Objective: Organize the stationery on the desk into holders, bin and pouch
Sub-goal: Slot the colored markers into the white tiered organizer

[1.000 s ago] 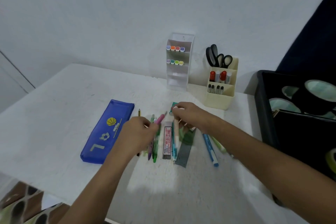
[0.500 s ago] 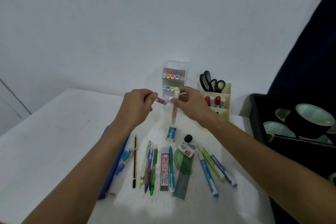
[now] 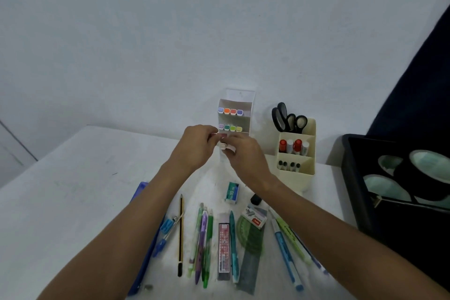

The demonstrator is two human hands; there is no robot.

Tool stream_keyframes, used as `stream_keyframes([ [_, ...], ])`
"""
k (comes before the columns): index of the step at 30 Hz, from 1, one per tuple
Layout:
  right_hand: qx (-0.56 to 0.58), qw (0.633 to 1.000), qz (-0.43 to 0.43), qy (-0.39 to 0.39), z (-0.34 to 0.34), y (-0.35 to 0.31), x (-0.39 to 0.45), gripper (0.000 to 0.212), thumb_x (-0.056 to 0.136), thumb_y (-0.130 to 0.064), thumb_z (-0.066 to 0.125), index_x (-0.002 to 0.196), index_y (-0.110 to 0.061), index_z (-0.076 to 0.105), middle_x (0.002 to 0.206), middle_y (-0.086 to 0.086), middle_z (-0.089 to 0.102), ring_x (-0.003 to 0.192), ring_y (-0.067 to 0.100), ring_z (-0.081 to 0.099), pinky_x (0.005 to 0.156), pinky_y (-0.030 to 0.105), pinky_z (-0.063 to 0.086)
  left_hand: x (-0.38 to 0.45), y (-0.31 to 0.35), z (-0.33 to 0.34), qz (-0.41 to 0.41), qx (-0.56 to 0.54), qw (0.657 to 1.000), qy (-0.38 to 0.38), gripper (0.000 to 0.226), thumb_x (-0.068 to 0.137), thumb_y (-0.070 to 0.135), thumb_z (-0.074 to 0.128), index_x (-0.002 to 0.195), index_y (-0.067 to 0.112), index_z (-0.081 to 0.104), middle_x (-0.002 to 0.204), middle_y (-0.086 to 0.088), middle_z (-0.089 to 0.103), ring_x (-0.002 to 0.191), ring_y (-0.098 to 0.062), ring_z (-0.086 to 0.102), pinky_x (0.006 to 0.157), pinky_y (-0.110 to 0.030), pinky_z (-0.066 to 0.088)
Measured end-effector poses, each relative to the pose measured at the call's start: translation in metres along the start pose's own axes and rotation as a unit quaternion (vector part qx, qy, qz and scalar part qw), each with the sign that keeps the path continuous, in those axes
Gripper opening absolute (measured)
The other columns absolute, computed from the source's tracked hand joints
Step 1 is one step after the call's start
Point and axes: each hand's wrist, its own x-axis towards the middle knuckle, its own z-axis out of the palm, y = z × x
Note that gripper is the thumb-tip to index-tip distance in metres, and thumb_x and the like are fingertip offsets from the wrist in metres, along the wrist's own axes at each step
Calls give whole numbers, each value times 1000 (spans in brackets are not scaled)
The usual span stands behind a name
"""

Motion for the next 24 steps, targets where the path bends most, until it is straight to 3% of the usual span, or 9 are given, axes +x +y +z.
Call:
stream_keyframes([
  [3,-36,999,-4,6,7,4,-1,23,89,-15,64,111,-12,71,114,6,70,100,21,64,87,22,44,3,-2,0,-4,-13,1000,2,29,97,29,51,104,9,71,90,-7,71,66,-10,51,56,-8,30],
  [8,-47,998,36,-3,16,17,3,23,91,-15,62,112,-13,70,109,5,71,93,21,66,84,29,54,4,-6,2,-21,-29,999,6,30,95,27,56,115,8,69,102,-10,73,82,-20,66,73,-19,42],
  [15,5,993,114,-10,25,20,10,22,94,-20,58,111,-14,70,108,4,72,94,19,66,86,22,48,11,-12,18,-20,-7,999,-36,27,93,30,58,109,12,72,96,-8,73,59,-10,51,59,-10,32],
  [20,-10,991,133,-25,32,24,16,22,95,-18,56,112,-14,69,109,5,71,95,22,66,87,27,50,21,-16,24,-24,55,996,-68,28,96,18,54,120,13,66,111,-9,69,92,-23,64,84,-23,45],
  [24,-36,986,157,-36,38,27,20,23,96,-22,54,113,-17,68,109,3,70,93,20,66,86,27,51,28,-20,32,-25,58,995,-76,28,95,22,56,120,14,67,113,-10,69,96,-25,65,90,-27,48],
])
